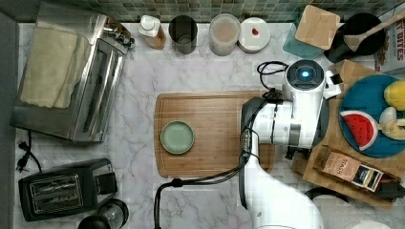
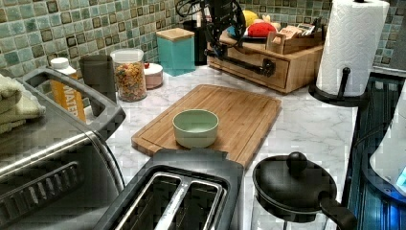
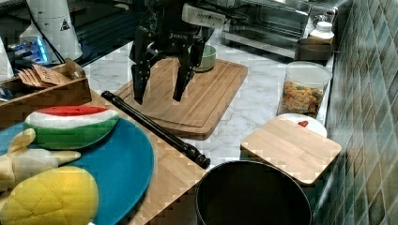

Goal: Open the drawer.

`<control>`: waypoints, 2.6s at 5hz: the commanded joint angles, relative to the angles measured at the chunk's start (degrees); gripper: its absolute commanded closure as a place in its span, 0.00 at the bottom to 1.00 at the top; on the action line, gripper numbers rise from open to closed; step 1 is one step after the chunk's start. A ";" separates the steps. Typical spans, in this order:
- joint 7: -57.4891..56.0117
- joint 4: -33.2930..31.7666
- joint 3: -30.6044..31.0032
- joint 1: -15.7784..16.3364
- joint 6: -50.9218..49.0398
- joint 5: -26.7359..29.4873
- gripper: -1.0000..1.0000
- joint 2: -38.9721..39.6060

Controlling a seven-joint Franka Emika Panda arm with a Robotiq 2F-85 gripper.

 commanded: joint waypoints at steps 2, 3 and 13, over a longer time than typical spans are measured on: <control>-4.06 -0.20 0.59 -2.52 11.07 4.81 0.00 2.56; -3.51 -0.01 -1.66 -2.31 11.03 1.78 0.00 3.07; -2.29 -3.34 12.44 -4.35 16.09 13.46 0.00 5.56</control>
